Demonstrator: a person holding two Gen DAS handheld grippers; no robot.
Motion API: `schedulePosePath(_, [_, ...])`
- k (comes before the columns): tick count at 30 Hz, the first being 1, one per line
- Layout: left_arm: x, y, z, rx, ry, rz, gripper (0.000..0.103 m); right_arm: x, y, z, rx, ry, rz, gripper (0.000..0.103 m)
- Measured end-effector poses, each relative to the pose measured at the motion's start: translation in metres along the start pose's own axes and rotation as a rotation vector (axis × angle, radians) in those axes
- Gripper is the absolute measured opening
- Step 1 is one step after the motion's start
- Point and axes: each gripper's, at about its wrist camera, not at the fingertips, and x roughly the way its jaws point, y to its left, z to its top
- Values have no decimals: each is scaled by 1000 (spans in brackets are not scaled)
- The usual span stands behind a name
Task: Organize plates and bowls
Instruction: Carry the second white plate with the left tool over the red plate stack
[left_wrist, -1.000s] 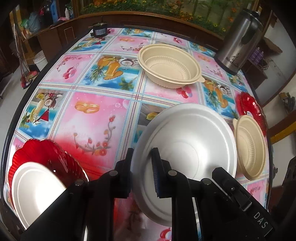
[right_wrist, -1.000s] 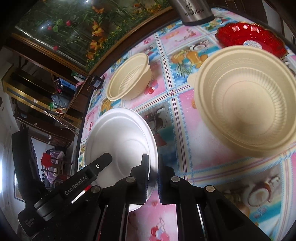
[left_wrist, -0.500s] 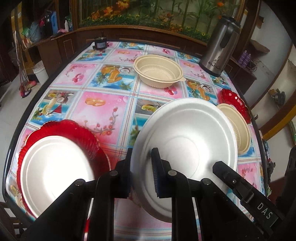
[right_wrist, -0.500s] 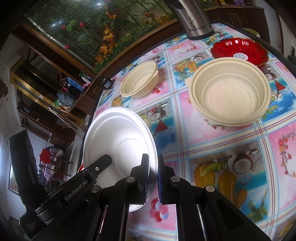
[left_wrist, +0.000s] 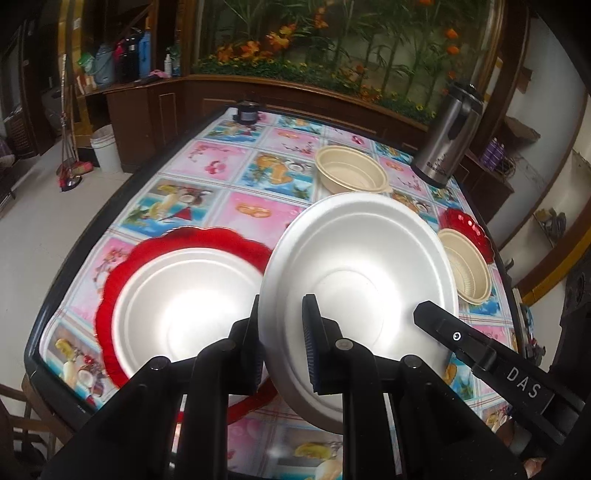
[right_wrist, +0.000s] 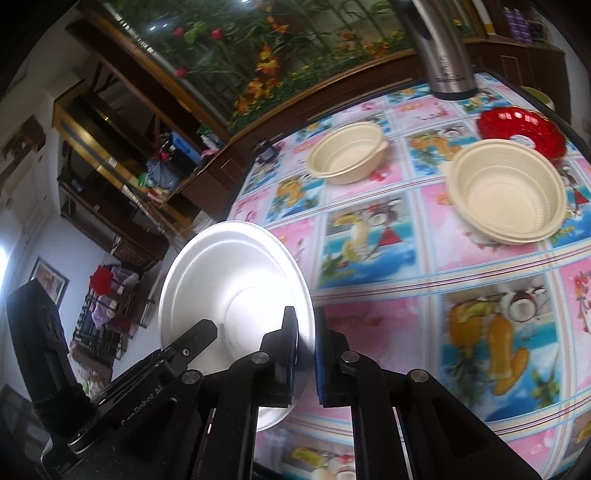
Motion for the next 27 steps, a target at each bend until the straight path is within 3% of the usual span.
schedulePosePath(13, [-11, 66, -7, -121, -19, 70, 16, 37, 68, -11, -127, 71, 50, 8])
schedulePosePath(27, [21, 98, -18, -167, 59, 118, 16, 86, 82, -22, -162, 165, 32, 8])
